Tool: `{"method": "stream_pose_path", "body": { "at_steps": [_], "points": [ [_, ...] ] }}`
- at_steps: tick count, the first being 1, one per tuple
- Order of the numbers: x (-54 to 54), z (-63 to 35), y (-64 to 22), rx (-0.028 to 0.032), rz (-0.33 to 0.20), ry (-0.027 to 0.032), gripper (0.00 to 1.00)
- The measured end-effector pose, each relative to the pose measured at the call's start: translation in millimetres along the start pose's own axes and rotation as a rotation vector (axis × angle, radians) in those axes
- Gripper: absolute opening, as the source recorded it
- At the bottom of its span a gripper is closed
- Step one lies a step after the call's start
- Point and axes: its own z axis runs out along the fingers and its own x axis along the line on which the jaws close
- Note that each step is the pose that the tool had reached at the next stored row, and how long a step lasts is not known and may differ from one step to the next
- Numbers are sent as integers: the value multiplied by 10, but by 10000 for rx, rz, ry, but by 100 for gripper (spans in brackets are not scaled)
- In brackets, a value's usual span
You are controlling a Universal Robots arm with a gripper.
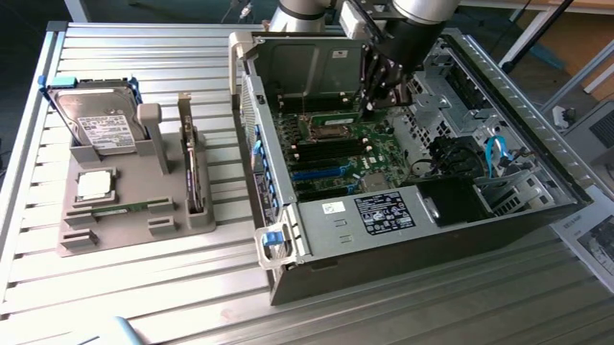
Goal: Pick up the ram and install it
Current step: 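Insert the ram into the slot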
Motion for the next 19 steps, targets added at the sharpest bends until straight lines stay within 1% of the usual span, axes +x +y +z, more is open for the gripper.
{"method": "stream_pose_path", "body": {
  "at_steps": [3, 5, 7, 9, 13, 15, 16, 19],
  "points": [
    [2, 103, 0, -4, 1, 0, 12],
    [2, 143, 0, -6, 1, 1, 12],
    [1, 234, 0, -21, 1, -1, 12],
    [1, 281, 3, -28, 2, 0, 12],
    [0, 364, 13, -38, 3, 0, 12],
    [1, 404, 16, -49, 1, 0, 12],
    [2, 440, 19, -60, 3, 0, 12],
    [2, 444, 19, -62, 3, 1, 12]
  ]
}}
